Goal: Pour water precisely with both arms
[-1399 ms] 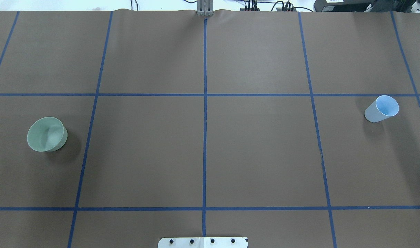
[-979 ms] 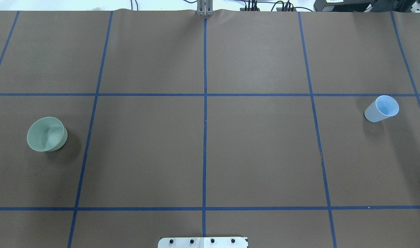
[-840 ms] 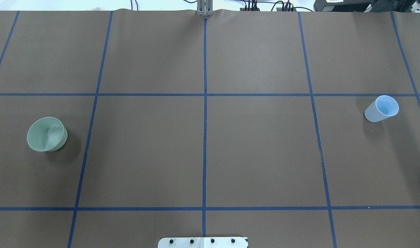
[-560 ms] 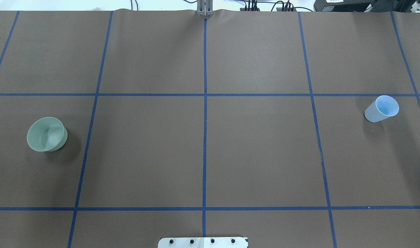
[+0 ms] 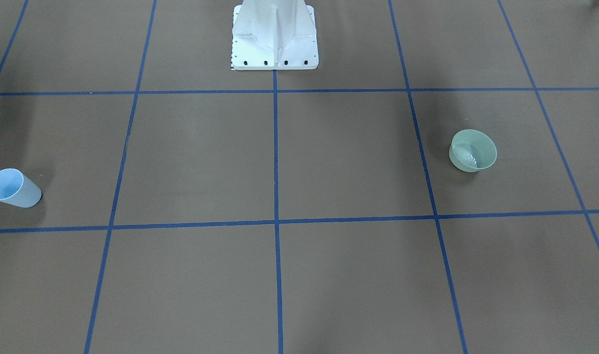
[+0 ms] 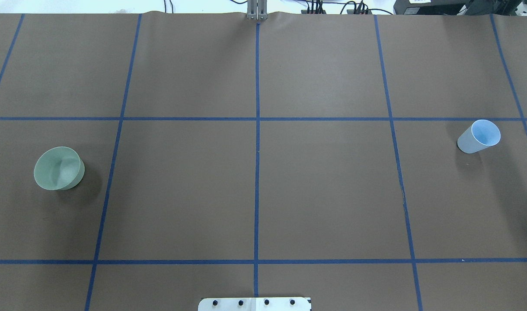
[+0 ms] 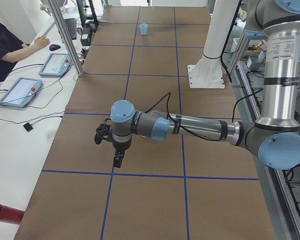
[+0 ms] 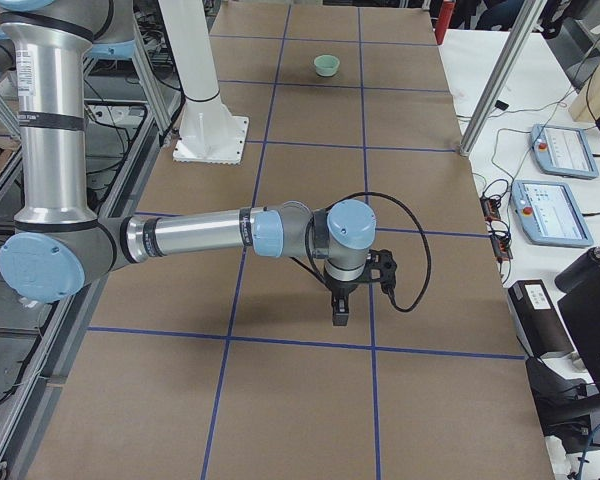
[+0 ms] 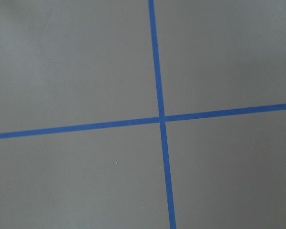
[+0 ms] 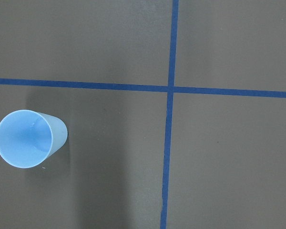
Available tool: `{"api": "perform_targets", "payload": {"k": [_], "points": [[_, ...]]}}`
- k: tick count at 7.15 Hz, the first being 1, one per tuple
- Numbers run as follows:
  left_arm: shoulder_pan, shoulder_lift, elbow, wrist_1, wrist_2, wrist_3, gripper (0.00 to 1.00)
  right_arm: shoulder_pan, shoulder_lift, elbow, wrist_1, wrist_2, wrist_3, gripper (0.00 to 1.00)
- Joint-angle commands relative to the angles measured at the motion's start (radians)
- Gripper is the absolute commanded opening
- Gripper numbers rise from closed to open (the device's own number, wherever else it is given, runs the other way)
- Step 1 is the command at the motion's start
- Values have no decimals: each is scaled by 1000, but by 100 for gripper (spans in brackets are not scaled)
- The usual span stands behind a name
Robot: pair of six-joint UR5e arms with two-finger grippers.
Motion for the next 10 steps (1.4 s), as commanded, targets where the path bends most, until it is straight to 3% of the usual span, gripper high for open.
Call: {"api": "perform_targets", "payload": {"k": [1, 3, 4, 7, 10], "points": [[47, -4, 29, -74, -28, -122, 100, 0, 13, 0, 2, -1, -1, 100], [210, -1, 28, -279, -58, -575, 100, -6, 25, -8, 0, -4, 1, 100], [269, 11, 25, -374, -59, -697, 100, -8, 25, -8, 0, -4, 4, 100], [448, 57, 22, -484, -47, -830, 100, -8, 24, -7, 0, -2, 5, 100], [567, 74, 28, -495, -29, -887, 100, -8, 22, -7, 0, -4, 4, 100]]}}
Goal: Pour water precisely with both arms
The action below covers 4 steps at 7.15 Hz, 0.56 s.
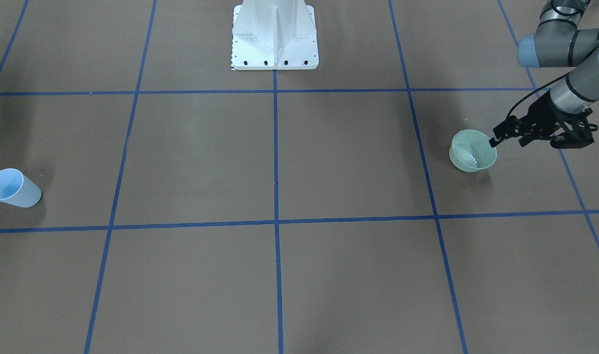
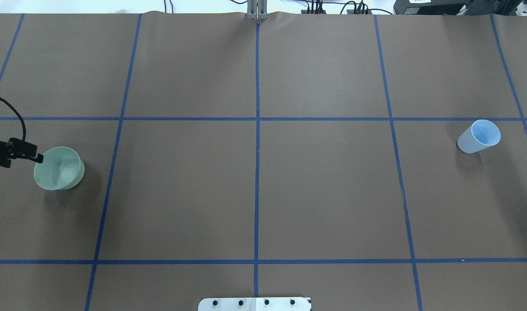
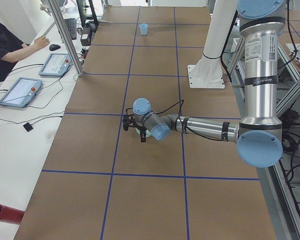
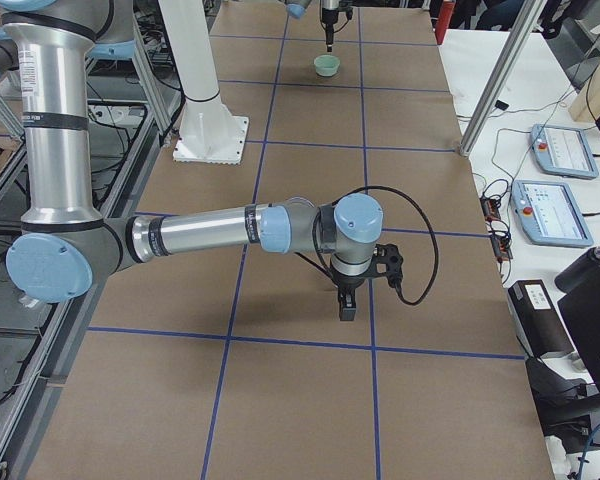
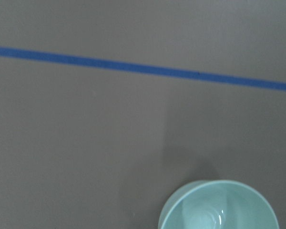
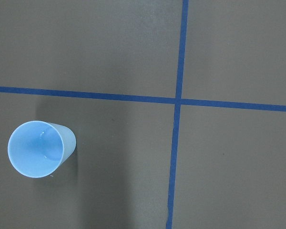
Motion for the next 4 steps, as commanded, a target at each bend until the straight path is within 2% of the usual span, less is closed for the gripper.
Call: {"api": "perform_targets", "payload": {"k": [1, 2, 4], "points": [[58, 4, 10, -4, 18, -21, 100, 0, -2, -1, 0, -1, -2, 100], [68, 1, 11, -4, 25, -22, 98, 0, -2, 0, 0, 1, -2, 100], [76, -12, 48, -4, 25, -21, 85, -5, -1, 0, 0, 4, -2, 100]]}}
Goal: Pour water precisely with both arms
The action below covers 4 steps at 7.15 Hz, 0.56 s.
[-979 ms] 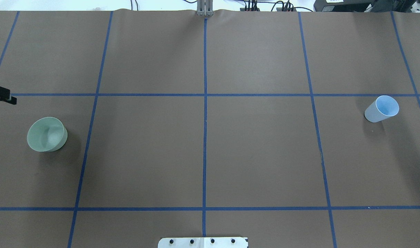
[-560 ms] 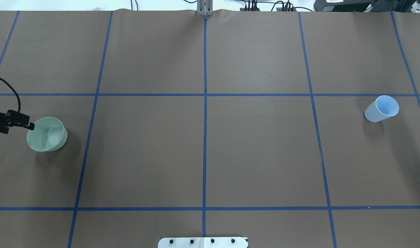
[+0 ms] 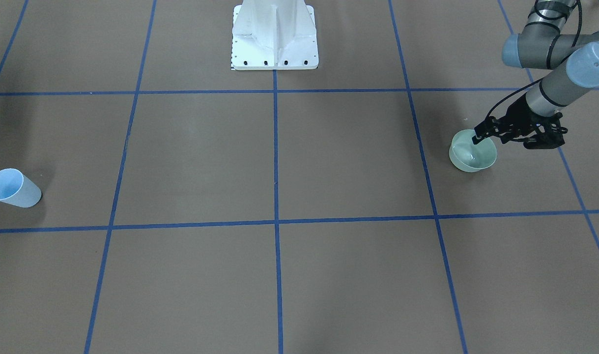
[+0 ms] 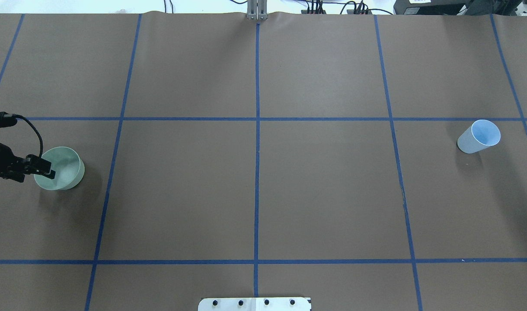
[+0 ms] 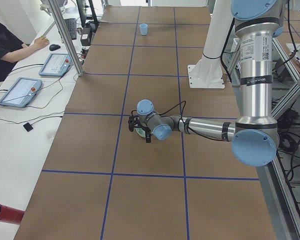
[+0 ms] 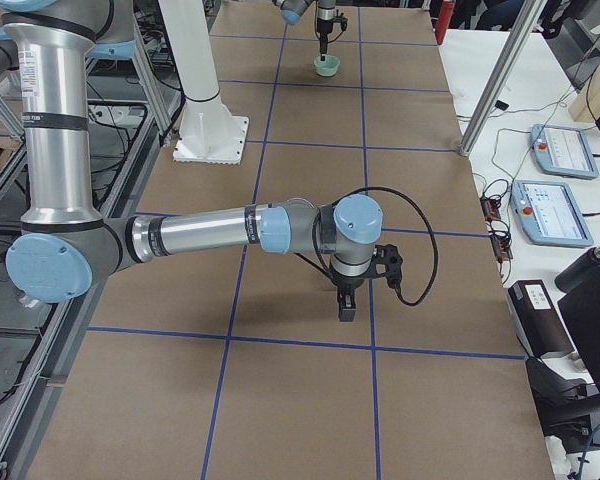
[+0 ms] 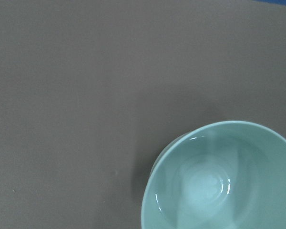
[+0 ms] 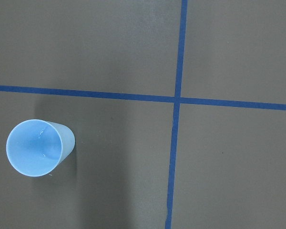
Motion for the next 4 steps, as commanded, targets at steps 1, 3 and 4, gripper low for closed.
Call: {"api": "perform_targets", "payload": {"k": [1, 3, 4], "points": [[7, -12, 33, -2, 1, 0, 58, -2, 1, 1, 1, 2, -1, 100], [4, -12, 28, -2, 1, -12, 0, -2, 1, 2, 1, 2, -1, 100], [6, -15, 25, 0, -5, -64, 0, -2, 1, 2, 1, 2, -1, 100]]}}
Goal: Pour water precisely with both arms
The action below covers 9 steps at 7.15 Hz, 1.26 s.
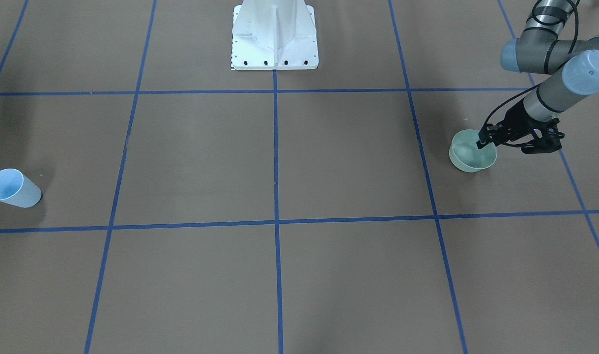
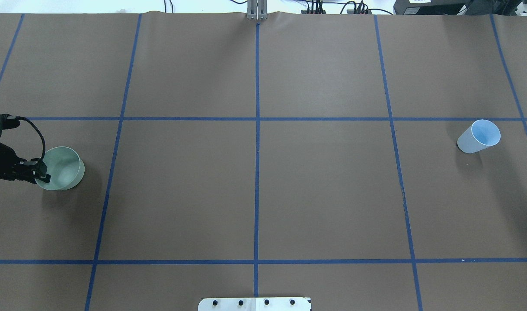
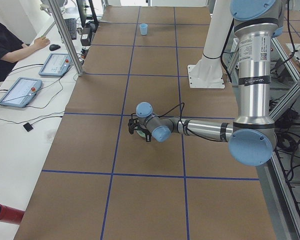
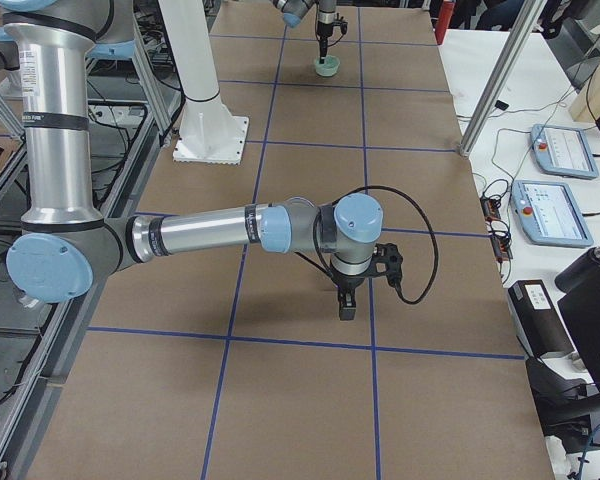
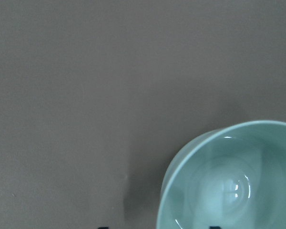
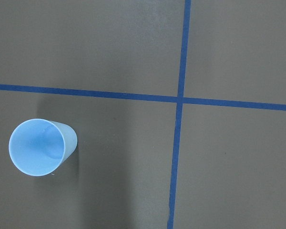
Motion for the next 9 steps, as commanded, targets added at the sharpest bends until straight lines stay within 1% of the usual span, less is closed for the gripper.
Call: {"api": "perform_targets", "payload": {"k": [1, 2, 3, 4, 5, 6, 7, 8, 9], "points": [[0, -4, -12, 6, -11, -54, 0, 0, 0, 1, 0, -1, 0, 100], [-6, -3, -44, 15, -46, -55, 0, 1, 0, 5, 0, -1, 0, 100], [-59, -4, -81, 32, -104, -64, 0, 1, 0, 7, 0, -5, 0, 100], [-86, -44, -139, 120, -123, -68, 0, 1, -1, 7, 0, -5, 0, 100], [-86, -149, -208, 314, -124, -69, 0, 1, -1, 7, 0, -5, 0, 100], [-83, -315, -236, 527, -123, -125, 0, 1, -3, 7, 0, -6, -2, 100], [-51, -472, -222, 624, -120, -229, 0, 1, -3, 8, 0, -6, -2, 100], [24, -581, -168, 630, -111, -336, 0, 1, -3, 8, 0, -3, -2, 100], [102, -725, -47, 621, -1, -433, 0, 1, -3, 8, 0, -5, -2, 100]]}}
